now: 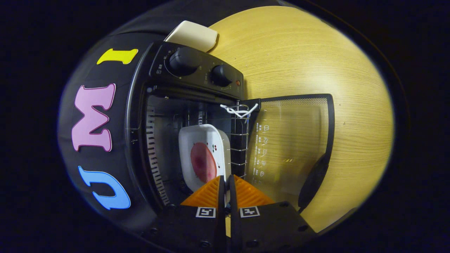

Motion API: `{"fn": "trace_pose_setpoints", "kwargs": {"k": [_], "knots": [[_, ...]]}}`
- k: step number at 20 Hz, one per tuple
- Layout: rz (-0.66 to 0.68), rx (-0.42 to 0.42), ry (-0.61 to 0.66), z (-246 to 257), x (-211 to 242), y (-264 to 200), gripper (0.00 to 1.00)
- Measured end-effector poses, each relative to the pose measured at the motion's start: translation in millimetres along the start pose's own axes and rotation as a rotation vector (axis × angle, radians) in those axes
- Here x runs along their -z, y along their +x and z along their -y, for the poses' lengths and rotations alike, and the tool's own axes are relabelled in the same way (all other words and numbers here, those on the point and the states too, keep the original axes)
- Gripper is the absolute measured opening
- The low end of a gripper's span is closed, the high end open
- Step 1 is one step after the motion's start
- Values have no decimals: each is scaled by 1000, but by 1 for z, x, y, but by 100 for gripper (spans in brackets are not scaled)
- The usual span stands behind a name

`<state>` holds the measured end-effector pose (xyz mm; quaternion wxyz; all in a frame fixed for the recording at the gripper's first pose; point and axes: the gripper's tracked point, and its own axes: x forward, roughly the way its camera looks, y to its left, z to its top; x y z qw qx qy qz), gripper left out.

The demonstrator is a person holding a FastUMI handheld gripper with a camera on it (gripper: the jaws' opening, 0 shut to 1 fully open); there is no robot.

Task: Open the toaster oven, put the food inside, and close the toaster oven door.

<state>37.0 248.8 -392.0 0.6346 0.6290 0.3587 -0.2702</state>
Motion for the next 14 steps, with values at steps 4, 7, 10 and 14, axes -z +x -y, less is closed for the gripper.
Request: {"fn": "trace_pose_setpoints", "kwargs": {"k": [4, 7, 10, 14], "knots": [[-73, -37, -30, -1, 13, -15, 38], [-154, -65, -102, 2, 23, -33, 60], [-226, -92, -308, 12, 31, -62, 99], [-253, -127, -696, 29, 24, -91, 99]]}}
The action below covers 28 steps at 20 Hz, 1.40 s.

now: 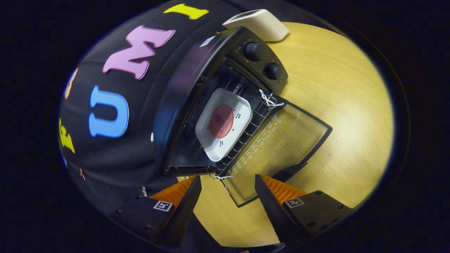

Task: Open the toaster oven, put the food inside, and close the toaster oven door.

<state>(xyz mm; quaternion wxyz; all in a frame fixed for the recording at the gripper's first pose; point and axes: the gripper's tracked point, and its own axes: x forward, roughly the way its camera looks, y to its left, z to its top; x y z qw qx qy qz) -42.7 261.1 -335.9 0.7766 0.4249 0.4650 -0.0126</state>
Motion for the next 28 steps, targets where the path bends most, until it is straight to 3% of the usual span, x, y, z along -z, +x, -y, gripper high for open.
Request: {"fn": "trace_pose_setpoints", "kwargs": {"k": [3, 8, 15, 19, 28], "knots": [[3, 37, -295, 17, 4, -18, 98], [-75, 118, -507, 58, 28, -31, 99], [-128, 216, -757, 101, 57, -2, 99], [-133, 266, -808, 114, 63, 22, 99], [-98, 332, -775, 114, 56, 49, 99]]}}
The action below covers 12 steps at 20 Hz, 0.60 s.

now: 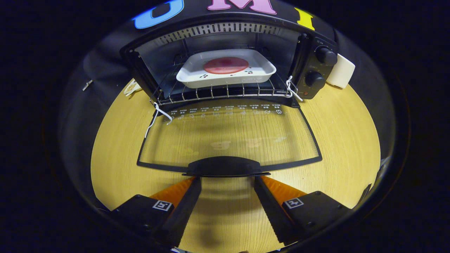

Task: Open the toaster oven, put the food inside, and close the toaster oven door.

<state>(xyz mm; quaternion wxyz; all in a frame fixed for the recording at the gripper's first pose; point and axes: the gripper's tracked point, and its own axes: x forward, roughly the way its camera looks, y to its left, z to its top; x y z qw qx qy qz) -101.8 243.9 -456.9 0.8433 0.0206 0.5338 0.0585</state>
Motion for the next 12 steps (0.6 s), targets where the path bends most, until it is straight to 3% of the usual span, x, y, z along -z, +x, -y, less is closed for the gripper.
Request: {"fn": "trace_pose_setpoints", "kwargs": {"k": [12], "knots": [[103, -66, 51, -2, -19, -38, 99]]}}
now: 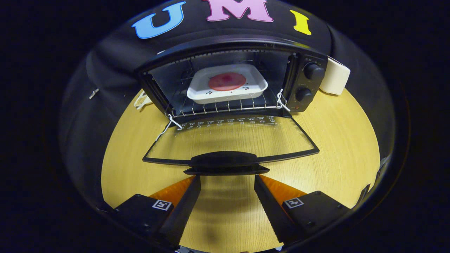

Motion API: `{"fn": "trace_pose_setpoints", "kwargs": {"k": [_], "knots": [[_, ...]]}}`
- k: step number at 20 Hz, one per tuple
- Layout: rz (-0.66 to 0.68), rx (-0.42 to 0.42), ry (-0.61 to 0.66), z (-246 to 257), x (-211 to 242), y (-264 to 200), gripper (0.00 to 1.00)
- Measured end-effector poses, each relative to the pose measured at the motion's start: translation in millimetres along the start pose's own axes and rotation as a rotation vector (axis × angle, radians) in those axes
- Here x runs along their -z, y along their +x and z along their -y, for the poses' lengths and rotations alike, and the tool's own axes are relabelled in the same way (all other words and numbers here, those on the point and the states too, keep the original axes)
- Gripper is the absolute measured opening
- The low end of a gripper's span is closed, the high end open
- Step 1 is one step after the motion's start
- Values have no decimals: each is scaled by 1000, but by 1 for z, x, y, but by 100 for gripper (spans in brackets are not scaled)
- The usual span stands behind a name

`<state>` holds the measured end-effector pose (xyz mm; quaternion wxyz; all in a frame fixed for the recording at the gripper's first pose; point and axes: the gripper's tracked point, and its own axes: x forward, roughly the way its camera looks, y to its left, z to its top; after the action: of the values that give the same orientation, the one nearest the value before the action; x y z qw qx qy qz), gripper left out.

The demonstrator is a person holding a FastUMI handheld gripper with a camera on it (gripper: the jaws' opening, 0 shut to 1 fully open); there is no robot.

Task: Open the toaster oven, put the food inside, and close the toaster oven door.

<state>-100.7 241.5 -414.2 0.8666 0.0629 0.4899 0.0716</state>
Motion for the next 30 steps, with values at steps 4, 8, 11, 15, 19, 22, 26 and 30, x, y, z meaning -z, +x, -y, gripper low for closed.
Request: {"fn": "trace_pose_setpoints", "kwargs": {"k": [4, 8, 11, 15, 19, 22, 26, 30], "knots": [[55, -24, 22, -5, -16, -20, 99], [129, -39, 17, -9, -39, -38, 99], [188, -39, -14, -13, -62, -47, 99], [248, -23, -49, -9, -84, -61, 99], [372, -27, -59, -1, -118, -88, 100], [543, -19, -57, 18, -160, -132, 99], [741, 12, -34, 50, -211, -204, 99], [972, 41, -96, 74, -268, -288, 98]]}}
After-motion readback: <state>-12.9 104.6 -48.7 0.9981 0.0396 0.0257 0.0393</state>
